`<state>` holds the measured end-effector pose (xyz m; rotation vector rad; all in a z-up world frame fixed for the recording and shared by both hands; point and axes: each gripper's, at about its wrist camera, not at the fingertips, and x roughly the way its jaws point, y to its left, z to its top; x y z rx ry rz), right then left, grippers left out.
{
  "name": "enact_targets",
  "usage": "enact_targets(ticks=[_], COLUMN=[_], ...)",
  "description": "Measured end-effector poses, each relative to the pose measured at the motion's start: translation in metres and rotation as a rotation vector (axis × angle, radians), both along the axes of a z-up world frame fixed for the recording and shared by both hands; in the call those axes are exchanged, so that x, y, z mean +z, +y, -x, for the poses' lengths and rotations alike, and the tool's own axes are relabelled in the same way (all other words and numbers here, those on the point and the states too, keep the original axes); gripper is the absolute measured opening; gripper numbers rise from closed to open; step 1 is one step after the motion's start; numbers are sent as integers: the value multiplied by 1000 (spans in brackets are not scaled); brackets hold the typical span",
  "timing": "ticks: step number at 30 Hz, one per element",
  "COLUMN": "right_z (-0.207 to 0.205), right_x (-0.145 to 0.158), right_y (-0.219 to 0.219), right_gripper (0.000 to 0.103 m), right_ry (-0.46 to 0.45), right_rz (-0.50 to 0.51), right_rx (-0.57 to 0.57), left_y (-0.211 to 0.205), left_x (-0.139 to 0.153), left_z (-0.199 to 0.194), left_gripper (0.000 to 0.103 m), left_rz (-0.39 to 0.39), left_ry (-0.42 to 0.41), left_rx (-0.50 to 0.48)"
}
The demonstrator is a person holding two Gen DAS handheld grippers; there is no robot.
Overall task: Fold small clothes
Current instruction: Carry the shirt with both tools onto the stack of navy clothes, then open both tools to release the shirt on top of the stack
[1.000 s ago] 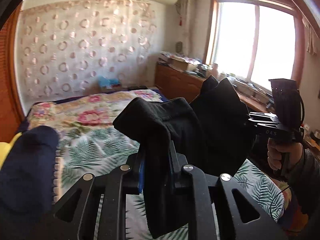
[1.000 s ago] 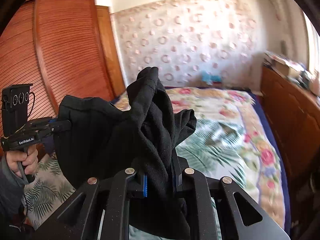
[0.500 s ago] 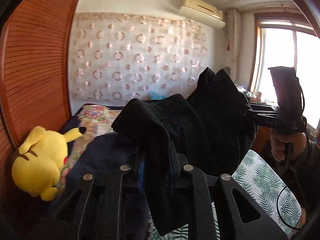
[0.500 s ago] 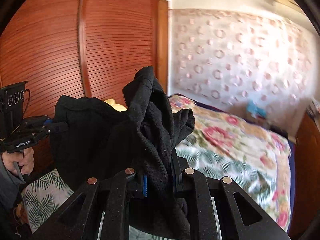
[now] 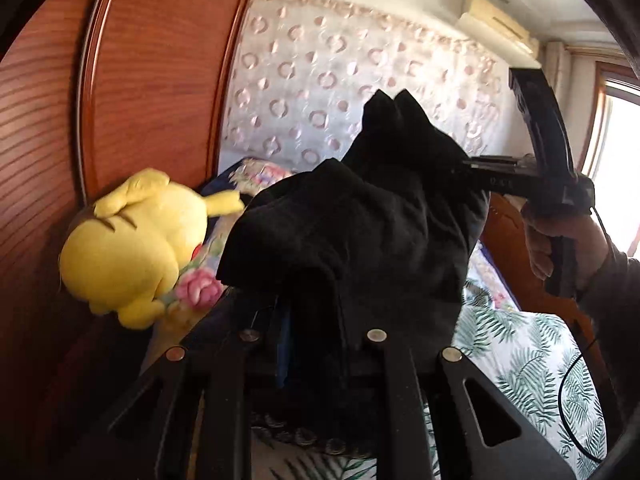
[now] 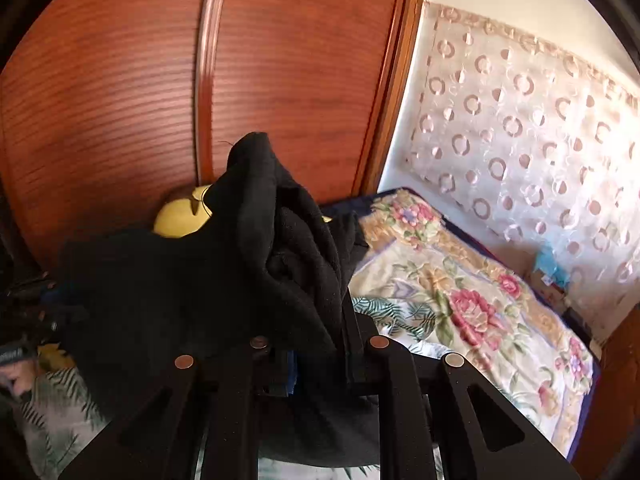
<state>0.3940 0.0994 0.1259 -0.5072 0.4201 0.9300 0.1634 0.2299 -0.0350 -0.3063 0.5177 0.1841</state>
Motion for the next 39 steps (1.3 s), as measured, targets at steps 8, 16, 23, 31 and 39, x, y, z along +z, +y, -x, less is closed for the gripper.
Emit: enact_targets(ticks=[8,16,23,31,39], right_z=[-21,12,4,-12,67], right_x=[-20,-23,-57,-63,-50], right_y=[48,20,12,9,-51], right_gripper=[23,50,50,50,50], right_ry=[-45,-41,85,139,64], right_rz=[2,-111,-75,-111,-224], right_rx=[-36,-107,-91,-173,-221], left_y=[5,2,-3,-21,-50], left_x=[-14,-8,6,24,37], left_z=[-4,3,14,33,48], left_gripper=[20,35,84,95,95], left_rz=[-6,-27,-64,-140,-168], left_ry=[37,27,5,-11,-23], left_rx=[33,14,8,11,-24])
